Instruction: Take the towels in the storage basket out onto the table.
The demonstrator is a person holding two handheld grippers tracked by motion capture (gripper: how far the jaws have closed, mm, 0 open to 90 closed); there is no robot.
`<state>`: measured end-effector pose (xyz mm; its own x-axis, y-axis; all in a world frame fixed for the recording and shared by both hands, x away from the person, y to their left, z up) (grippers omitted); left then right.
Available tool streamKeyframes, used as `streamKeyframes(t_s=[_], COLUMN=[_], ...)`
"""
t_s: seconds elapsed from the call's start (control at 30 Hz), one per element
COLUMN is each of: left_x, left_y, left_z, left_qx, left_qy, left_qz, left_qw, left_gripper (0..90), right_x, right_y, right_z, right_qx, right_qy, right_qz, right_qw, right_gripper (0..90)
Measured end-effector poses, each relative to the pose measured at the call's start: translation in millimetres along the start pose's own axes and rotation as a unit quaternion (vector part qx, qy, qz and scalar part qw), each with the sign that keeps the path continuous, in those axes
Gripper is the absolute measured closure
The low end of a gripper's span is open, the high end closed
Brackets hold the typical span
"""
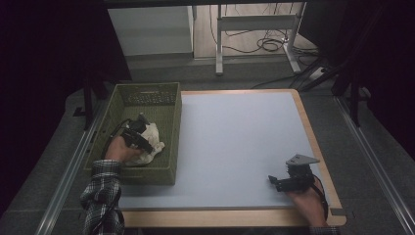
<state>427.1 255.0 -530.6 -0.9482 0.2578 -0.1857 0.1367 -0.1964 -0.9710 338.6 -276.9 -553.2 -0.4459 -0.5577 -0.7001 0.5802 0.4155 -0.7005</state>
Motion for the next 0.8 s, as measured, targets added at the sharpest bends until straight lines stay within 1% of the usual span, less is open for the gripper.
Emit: streamKeyframes(t_s=[0.07, 0.13, 0.2, 0.23, 0.27, 0.33, 0.4, 0.5, 0.57, 0.6, 0.73, 0.77, 0.8], left_x=[-0.4, -0.6, -0.8, -0.9, -0.9, -0.9, -1.3, -1.2, -0.7, -0.4, 1.2, 2.4, 3.0], left_y=[-0.8, -1.8, -4.0, -6.9, -6.9, -11.0, -16.9, -28.7, -35.7, -40.3, -53.3, -59.5, -62.6], left_z=[0.6, 0.3, -0.2, -0.9, -0.9, -0.7, -1.4, -2.4, -3.3, -3.7, -5.1, -5.3, -5.3], left_qx=[-0.001, 0.001, 0.003, 0.005, 0.005, 0.001, 0.006, 0.009, 0.013, 0.016, 0.025, 0.027, 0.028], left_qy=[0.003, 0.003, 0.004, 0.003, 0.003, 0.003, -0.007, -0.012, -0.012, -0.015, -0.019, -0.019, -0.019], left_qz=[0.000, 0.002, 0.009, 0.021, 0.021, 0.038, 0.053, 0.075, 0.084, 0.093, 0.112, 0.122, 0.127], left_qw=[1.0000, 1.0000, 0.9999, 0.9998, 0.9998, 0.9993, 0.9985, 0.9971, 0.9963, 0.9954, 0.9932, 0.9920, 0.9913], left_gripper=[65.5, 69.4, 70.9, 70.9, 70.7, 70.5, 70.5, 70.4, 70.4, 70.4, 70.2, 70.1, 70.0], right_x=[0.0, 0.0, 0.0, 0.0, 0.0, 0.0, 0.0, 0.0, 0.0, 0.0, 0.0, 0.0, 0.0], right_y=[0.0, 0.0, 0.0, 0.0, 0.0, 0.0, 0.0, 0.0, 0.0, 0.0, 0.0, 0.0, 0.0], right_z=[0.0, 0.0, 0.0, 0.0, 0.0, 0.0, 0.0, 0.0, 0.0, 0.0, 0.0, -0.1, 0.0], right_qx=[0.000, 0.000, 0.000, 0.000, 0.000, 0.000, 0.000, 0.000, 0.000, 0.000, 0.000, 0.000, 0.000], right_qy=[0.000, 0.000, 0.000, 0.000, 0.000, 0.000, 0.000, 0.000, 0.000, 0.000, 0.000, 0.000, 0.000], right_qz=[0.000, 0.000, 0.000, 0.000, 0.000, 0.000, 0.000, 0.000, 0.000, 0.000, 0.000, 0.000, 0.000], right_qw=[1.0000, 1.0000, 1.0000, 1.0000, 1.0000, 1.0000, 1.0000, 1.0000, 1.0000, 1.0000, 1.0000, 1.0000, 1.0000], right_gripper=[5.3, 5.3, 5.3, 5.3, 5.3, 5.3, 5.3, 5.3, 5.3, 5.3, 5.3, 5.3, 5.3])
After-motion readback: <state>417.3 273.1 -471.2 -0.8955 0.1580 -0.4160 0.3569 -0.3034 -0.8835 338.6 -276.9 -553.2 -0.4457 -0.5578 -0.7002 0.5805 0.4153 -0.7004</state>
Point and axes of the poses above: each handheld gripper's, and its own axes: y roughly forward along the jaws, x roughly out of its underside, z roughly to its right, the point moved 3 cm from there along y, roughly forward along the jaws, and after that the axes turned 8 degrees about -y, right-handed, at the moved point
